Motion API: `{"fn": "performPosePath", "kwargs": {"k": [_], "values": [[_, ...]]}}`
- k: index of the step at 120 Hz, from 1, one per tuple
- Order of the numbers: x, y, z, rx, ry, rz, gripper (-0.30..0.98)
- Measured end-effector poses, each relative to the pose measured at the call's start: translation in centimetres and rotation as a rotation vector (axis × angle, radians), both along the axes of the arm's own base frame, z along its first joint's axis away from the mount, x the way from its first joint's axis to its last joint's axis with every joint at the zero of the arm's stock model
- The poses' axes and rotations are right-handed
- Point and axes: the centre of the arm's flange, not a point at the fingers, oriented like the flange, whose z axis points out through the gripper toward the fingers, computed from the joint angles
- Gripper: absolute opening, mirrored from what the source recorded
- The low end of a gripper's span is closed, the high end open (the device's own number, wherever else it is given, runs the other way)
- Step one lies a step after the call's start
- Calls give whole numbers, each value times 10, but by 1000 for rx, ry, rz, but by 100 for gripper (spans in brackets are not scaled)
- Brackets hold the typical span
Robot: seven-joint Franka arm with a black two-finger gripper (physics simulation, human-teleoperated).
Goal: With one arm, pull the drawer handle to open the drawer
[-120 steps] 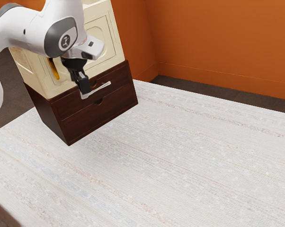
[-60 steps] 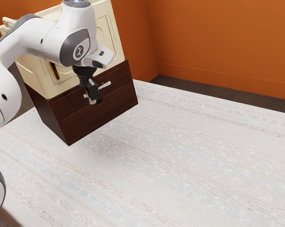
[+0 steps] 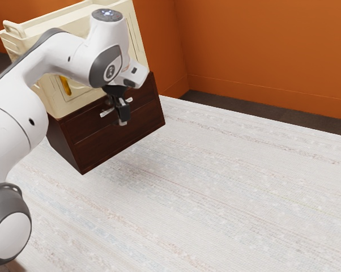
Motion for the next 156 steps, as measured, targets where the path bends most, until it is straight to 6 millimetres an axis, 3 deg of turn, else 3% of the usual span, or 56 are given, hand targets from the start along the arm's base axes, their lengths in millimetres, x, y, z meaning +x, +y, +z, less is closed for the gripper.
{"fn": "performPosePath", "kwargs": {"k": [24,72,97,126,156], "values": [[4,18,-8,8,-9,-10,69],[19,13,-33,2,-13,-69,69],[13,4,-40,-13,8,-92,68],[-4,-8,-27,-23,18,-108,65],[-10,-34,-27,-28,36,-143,67]]}}
